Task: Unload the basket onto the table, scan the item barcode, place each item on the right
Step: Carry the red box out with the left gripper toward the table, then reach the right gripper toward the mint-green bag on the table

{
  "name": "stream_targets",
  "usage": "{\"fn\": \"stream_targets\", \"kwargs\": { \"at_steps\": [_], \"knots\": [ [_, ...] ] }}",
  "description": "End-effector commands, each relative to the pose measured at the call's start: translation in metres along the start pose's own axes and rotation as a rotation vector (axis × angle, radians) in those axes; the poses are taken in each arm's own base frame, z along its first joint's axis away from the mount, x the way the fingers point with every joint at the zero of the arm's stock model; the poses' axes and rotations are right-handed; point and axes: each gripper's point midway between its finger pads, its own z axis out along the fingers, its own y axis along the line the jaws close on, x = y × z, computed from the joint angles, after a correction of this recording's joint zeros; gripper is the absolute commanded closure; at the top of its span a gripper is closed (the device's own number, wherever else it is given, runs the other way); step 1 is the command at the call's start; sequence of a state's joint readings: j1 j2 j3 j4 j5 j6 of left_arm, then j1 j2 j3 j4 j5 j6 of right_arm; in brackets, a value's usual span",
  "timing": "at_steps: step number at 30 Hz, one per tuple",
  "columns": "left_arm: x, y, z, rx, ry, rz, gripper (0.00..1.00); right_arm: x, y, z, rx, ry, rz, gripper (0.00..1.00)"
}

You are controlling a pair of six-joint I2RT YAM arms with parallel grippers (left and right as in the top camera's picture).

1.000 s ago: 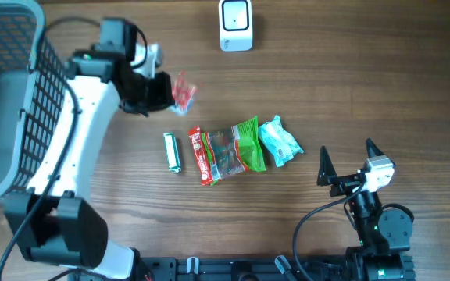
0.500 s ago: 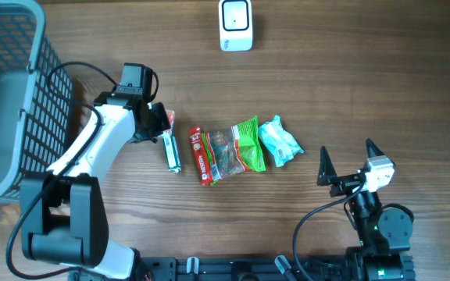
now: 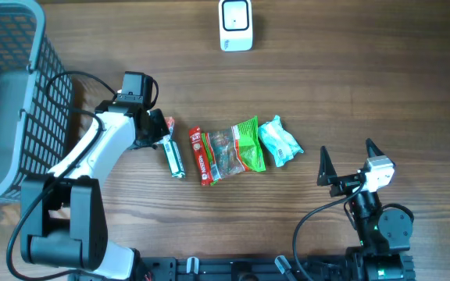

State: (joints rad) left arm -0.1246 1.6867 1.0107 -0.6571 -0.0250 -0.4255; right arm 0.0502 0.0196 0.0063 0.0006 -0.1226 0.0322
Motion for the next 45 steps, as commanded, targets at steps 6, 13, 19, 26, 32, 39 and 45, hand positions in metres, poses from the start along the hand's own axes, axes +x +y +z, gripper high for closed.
{"fn": "stream_targets", "kwargs": {
  "at_steps": [6, 13, 19, 26, 32, 39, 45],
  "knots": [
    [0.014, -0.006, 0.01, 0.044, 0.048, -0.007, 0.9, -0.001, -0.003, 0.0, 0.015, -0.007, -0.006, 0.0],
    [0.024, -0.004, 0.01, 0.042, 0.092, -0.007, 0.58, -0.001, -0.003, 0.0, 0.015, -0.007, -0.006, 0.0],
    [0.04, -0.023, 0.006, 0.155, 0.179, -0.013, 0.3, -0.001, -0.003, 0.0, 0.015, -0.007, -0.006, 0.0],
    [0.017, -0.037, -0.032, 0.219, 0.096, 0.033, 0.0, -0.001, -0.003, 0.0, 0.015, -0.007, -0.006, 0.0],
    [-0.006, -0.047, -0.093, 0.281, -0.033, 0.045, 0.0, -0.001, -0.003, 0.0, 0.015, -0.007, -0.006, 0.0],
    [-0.002, -0.044, -0.107, 0.289, -0.049, 0.046, 0.0, -0.001, -0.003, 0.0, 0.015, -0.007, -0.006, 0.0],
    [0.003, -0.041, -0.106, 0.277, -0.026, 0.044, 0.0, -0.003, -0.001, 0.0, 0.005, -0.012, -0.004, 0.0]
  ]
}}
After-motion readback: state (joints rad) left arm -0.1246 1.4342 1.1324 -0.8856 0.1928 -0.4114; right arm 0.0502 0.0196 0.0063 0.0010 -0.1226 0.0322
